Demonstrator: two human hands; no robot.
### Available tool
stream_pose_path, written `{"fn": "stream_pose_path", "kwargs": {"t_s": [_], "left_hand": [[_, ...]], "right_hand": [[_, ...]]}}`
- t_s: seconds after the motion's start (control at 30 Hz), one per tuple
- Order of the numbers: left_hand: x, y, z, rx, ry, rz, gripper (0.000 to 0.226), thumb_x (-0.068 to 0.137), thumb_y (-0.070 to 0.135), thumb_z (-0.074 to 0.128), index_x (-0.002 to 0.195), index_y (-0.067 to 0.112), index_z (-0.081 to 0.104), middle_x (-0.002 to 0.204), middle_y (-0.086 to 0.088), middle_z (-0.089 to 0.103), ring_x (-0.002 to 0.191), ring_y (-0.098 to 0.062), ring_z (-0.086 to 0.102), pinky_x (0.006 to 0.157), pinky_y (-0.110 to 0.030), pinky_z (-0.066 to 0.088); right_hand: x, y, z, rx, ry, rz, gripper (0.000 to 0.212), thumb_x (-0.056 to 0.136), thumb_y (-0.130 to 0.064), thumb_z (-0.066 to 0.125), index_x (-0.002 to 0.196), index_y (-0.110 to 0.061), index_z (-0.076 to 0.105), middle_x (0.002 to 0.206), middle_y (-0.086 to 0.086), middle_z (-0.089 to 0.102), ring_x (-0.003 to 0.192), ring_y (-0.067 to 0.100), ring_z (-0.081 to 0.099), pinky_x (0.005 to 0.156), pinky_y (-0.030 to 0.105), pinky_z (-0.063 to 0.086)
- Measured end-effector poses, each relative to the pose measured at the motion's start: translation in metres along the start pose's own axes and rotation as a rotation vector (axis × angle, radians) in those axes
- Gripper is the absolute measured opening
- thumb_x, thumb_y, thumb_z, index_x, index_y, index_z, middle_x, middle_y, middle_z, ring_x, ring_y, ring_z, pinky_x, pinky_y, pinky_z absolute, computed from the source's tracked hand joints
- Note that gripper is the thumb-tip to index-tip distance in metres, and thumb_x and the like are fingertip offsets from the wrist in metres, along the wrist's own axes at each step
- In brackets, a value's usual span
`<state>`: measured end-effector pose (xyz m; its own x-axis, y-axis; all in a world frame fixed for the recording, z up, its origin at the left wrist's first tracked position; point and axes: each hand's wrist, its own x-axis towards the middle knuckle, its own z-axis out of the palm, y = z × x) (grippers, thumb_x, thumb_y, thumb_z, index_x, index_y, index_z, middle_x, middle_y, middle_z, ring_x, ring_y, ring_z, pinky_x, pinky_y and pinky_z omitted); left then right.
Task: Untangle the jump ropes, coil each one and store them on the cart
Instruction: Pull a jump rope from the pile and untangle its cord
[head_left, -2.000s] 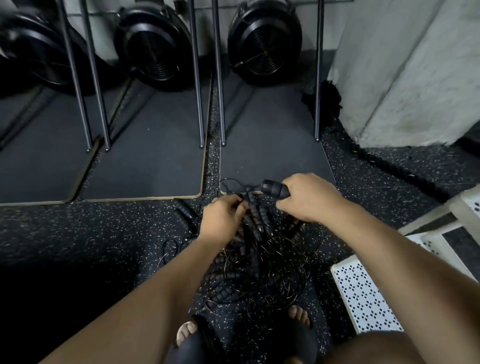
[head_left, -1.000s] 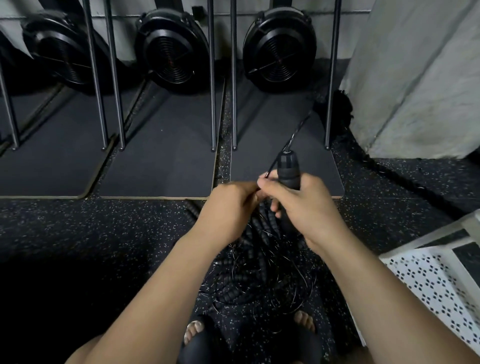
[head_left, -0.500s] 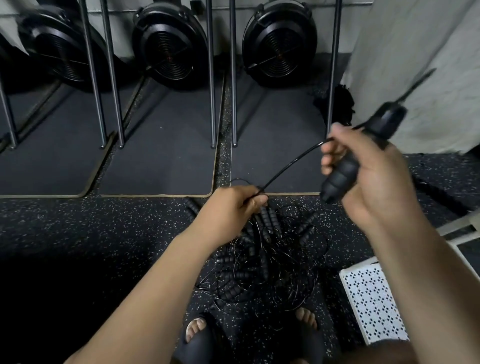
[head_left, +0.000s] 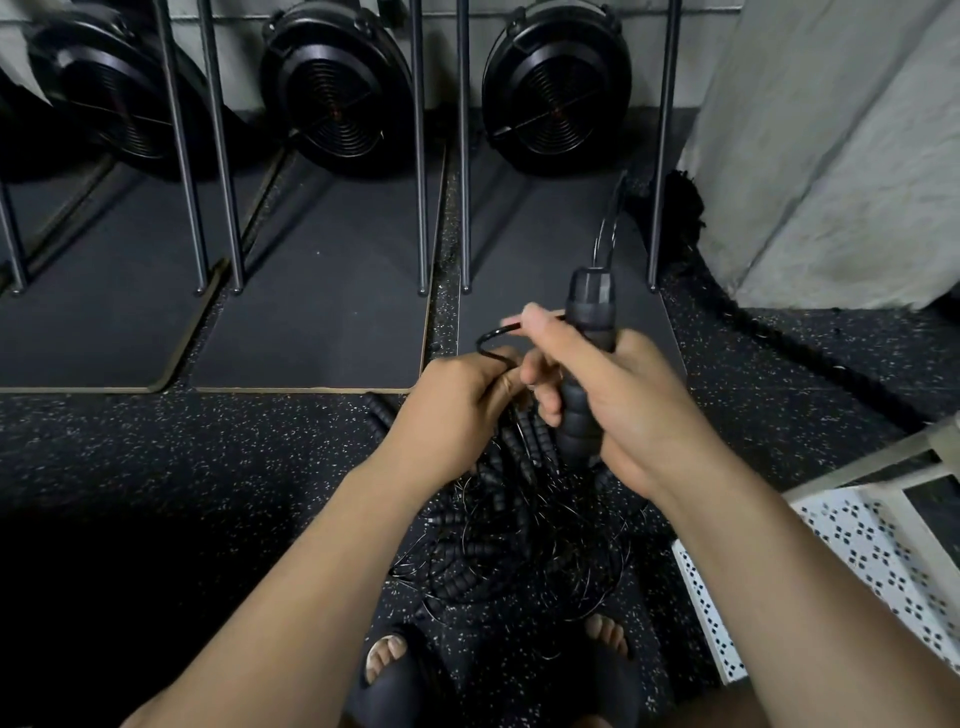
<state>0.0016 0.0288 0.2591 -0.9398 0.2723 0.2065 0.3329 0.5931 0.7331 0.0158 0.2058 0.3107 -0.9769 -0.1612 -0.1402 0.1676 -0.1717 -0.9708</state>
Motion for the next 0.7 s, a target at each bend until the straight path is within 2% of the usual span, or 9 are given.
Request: {"fn": "stream_pose_path", "kwargs": {"t_s": [0.1, 0.17, 0.23, 0.3, 0.4, 0.47, 0.6, 0.7], "left_hand": [[0.002, 0.003, -0.001, -0.080, 0.034, -0.118, 0.031, 0.110, 0.027, 0.060, 0.080, 0.022, 0.068, 0.056, 0.012, 0.057, 0.049, -0.001, 0.046, 0.053, -0.021, 0.030], [0.004, 0.005, -0.004, -0.208, 0.076, -0.203, 0.030, 0.110, 0.032, 0.058, 0.085, 0.023, 0.070, 0.063, 0.015, 0.066, 0.052, 0.001, 0.050, 0.054, -0.019, 0.036], [0.007, 0.004, -0.007, -0.196, 0.121, -0.233, 0.030, 0.110, 0.040, 0.057, 0.093, 0.022, 0.074, 0.071, 0.012, 0.072, 0.061, -0.002, 0.058, 0.059, -0.020, 0.042], [0.008, 0.001, -0.007, -0.143, 0.127, -0.230, 0.032, 0.110, 0.042, 0.057, 0.096, 0.020, 0.076, 0.067, 0.009, 0.068, 0.063, -0.004, 0.060, 0.060, -0.020, 0.042], [0.006, -0.001, -0.003, -0.056, 0.095, -0.158, 0.034, 0.109, 0.037, 0.060, 0.085, 0.015, 0.066, 0.063, 0.003, 0.061, 0.061, -0.013, 0.056, 0.060, -0.026, 0.042], [0.005, 0.000, 0.000, 0.019, 0.063, -0.094, 0.031, 0.109, 0.033, 0.061, 0.081, 0.018, 0.061, 0.061, 0.003, 0.056, 0.058, -0.011, 0.049, 0.057, -0.025, 0.038], [0.003, 0.003, 0.001, 0.091, -0.013, -0.063, 0.024, 0.105, 0.016, 0.058, 0.084, 0.024, 0.065, 0.067, 0.010, 0.061, 0.059, 0.001, 0.052, 0.059, -0.026, 0.037], [0.001, 0.004, -0.001, 0.090, -0.004, -0.024, 0.020, 0.106, 0.018, 0.059, 0.090, 0.023, 0.069, 0.065, 0.010, 0.059, 0.058, -0.001, 0.052, 0.056, -0.019, 0.036]], "right_hand": [[-0.003, 0.003, 0.003, -0.069, -0.003, -0.099, 0.058, 0.085, -0.039, 0.085, 0.110, 0.011, 0.071, 0.077, 0.018, 0.059, 0.063, 0.016, 0.052, 0.065, 0.029, 0.045], [-0.003, 0.003, 0.006, -0.003, 0.086, -0.137, 0.042, 0.086, -0.034, 0.084, 0.107, 0.000, 0.074, 0.074, 0.014, 0.060, 0.060, 0.013, 0.053, 0.063, 0.028, 0.045], [0.000, 0.001, 0.006, 0.175, 0.209, -0.093, 0.022, 0.093, -0.031, 0.080, 0.104, -0.013, 0.075, 0.075, 0.007, 0.063, 0.057, 0.014, 0.049, 0.055, 0.027, 0.042], [0.004, 0.002, 0.002, 0.224, 0.260, -0.011, 0.021, 0.096, -0.029, 0.078, 0.108, -0.012, 0.074, 0.076, 0.005, 0.066, 0.057, 0.014, 0.050, 0.053, 0.027, 0.043], [0.006, 0.012, 0.001, 0.077, 0.198, 0.110, 0.023, 0.096, -0.026, 0.079, 0.111, -0.010, 0.074, 0.077, 0.004, 0.069, 0.058, 0.015, 0.051, 0.053, 0.027, 0.044], [0.006, 0.020, 0.002, -0.034, 0.165, 0.133, 0.023, 0.095, -0.024, 0.079, 0.111, -0.008, 0.075, 0.076, 0.004, 0.071, 0.057, 0.015, 0.053, 0.050, 0.026, 0.043], [0.006, 0.028, 0.004, -0.306, 0.154, 0.096, 0.014, 0.095, -0.028, 0.081, 0.106, -0.020, 0.079, 0.073, 0.000, 0.072, 0.057, 0.012, 0.057, 0.051, 0.029, 0.046], [0.006, 0.028, 0.005, -0.299, 0.209, 0.051, 0.009, 0.092, -0.026, 0.082, 0.100, -0.023, 0.081, 0.069, -0.003, 0.071, 0.055, 0.012, 0.057, 0.052, 0.030, 0.047]]}}
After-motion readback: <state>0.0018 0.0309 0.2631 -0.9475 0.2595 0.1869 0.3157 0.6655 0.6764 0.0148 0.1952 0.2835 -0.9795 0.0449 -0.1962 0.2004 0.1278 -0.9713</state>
